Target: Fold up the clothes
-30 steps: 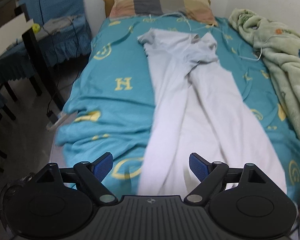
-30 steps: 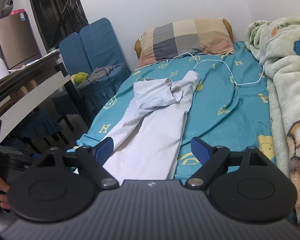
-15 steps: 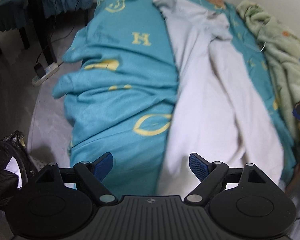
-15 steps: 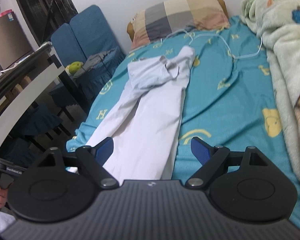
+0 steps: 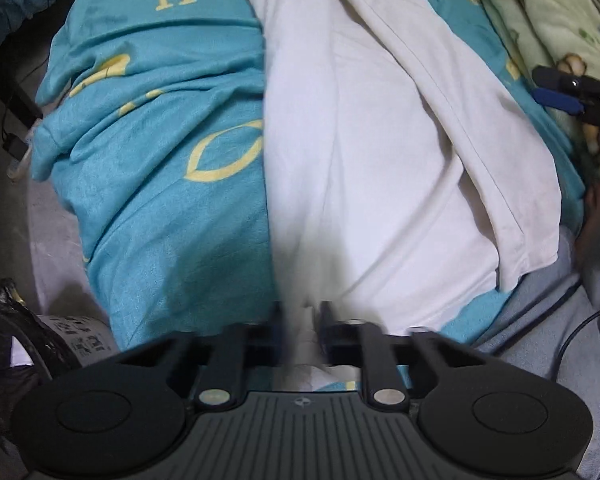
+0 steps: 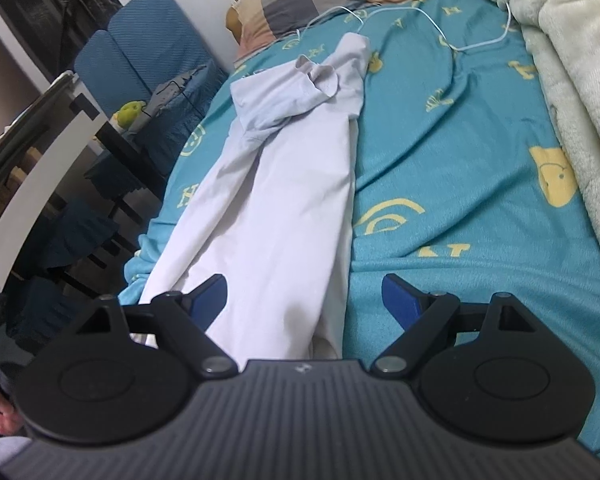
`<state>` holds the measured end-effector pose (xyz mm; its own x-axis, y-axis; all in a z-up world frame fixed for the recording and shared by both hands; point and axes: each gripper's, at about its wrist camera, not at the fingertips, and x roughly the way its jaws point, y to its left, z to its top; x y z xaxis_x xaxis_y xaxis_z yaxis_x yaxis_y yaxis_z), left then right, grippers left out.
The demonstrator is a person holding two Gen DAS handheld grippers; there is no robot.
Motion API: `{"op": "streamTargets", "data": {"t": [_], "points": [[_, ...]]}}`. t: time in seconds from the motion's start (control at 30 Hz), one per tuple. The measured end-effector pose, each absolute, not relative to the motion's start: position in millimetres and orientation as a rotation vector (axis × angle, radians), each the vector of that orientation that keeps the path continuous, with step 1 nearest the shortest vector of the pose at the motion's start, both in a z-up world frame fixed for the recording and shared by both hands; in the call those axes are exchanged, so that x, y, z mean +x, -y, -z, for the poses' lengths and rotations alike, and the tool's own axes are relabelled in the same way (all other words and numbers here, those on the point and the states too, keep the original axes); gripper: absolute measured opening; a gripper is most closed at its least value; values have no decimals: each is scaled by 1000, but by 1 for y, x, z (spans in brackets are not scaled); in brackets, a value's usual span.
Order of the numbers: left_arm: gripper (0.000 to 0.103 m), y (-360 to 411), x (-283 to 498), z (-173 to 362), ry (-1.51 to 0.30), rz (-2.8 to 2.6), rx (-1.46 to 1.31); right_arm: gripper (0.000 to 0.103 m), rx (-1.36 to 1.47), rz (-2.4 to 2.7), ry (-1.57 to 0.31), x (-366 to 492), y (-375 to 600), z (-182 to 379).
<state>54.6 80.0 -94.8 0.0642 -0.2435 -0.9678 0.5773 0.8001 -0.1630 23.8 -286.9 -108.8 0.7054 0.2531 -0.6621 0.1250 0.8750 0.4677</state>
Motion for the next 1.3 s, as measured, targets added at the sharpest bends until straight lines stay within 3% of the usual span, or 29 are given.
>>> {"op": "streamTargets", "data": {"t": [0.27,0.47,0.6,0.8,0.83,1.0,1.17,1.3], "points": [[5,-10,16,13,-1251,687,376,86,581,-50,-817,15,303,116],[8,47,-9,37,-1245,740,376,86,686,-62,-852,9,318,125],[34,60,-13,76,-1279,726,330,86,737,-106,-886,4,319,130],[80,15,1,72,-1218,668,57,86,746,-149,-914,2,312,131],[84,2,8,74,-1205,629,-18,86,745,-144,-919,4,311,132],[84,-38,41,96,-1228,419,-245,86,735,-146,-949,11,303,138],[85,-26,54,115,-1301,380,-137,86,757,-187,-1007,14,294,148],[94,-15,50,116,-1298,408,-67,87,708,-208,-1043,17,280,154]]}}
